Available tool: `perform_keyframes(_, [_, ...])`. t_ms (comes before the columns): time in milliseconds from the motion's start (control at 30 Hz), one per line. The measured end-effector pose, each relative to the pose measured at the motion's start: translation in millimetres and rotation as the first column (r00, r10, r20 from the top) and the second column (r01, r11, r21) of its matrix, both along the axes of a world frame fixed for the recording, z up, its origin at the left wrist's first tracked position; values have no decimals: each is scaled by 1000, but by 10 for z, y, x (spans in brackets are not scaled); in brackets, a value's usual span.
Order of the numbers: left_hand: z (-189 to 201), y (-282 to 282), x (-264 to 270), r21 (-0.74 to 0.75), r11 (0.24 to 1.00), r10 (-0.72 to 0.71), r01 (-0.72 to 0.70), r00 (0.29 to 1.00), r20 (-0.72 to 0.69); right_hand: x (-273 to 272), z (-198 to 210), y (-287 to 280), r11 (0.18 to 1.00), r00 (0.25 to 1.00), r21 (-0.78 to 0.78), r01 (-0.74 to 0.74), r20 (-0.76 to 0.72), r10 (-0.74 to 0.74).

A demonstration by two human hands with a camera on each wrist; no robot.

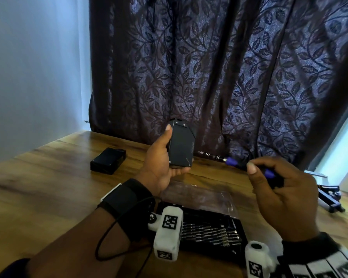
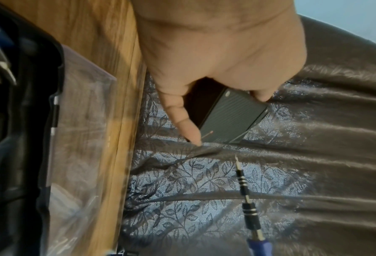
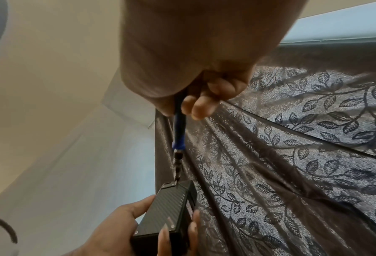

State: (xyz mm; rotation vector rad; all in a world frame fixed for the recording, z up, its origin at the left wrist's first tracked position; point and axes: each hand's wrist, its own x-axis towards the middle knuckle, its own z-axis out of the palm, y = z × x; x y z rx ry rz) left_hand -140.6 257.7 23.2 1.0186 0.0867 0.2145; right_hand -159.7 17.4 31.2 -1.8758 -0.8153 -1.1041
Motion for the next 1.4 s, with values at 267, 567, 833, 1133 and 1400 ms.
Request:
perform_keyframes(267, [69,16,-45,-74,997,33,-24,992,118,-78,22,43,990,996,-114,-77,24,81])
perform_keyframes(567, [70,-32,-85,-10,1000,25,-24,993,117,-82,29,36,995,997,-93,-34,63,40])
perform_keyframes(833, [93,-57,-108,22,999,35,-38,992,125,-77,20,33,992,999,-121,-29,43,34])
perform_keyframes(1133, [94,-62,-111,16,999,27,-30,991,131,-64,13,25,994,999,-108,-15,43,20])
perform_keyframes(1400, [89,-50,-103,11,1000,27,-29,988,149,-66,13,27,993,999,-117,-34,38,39])
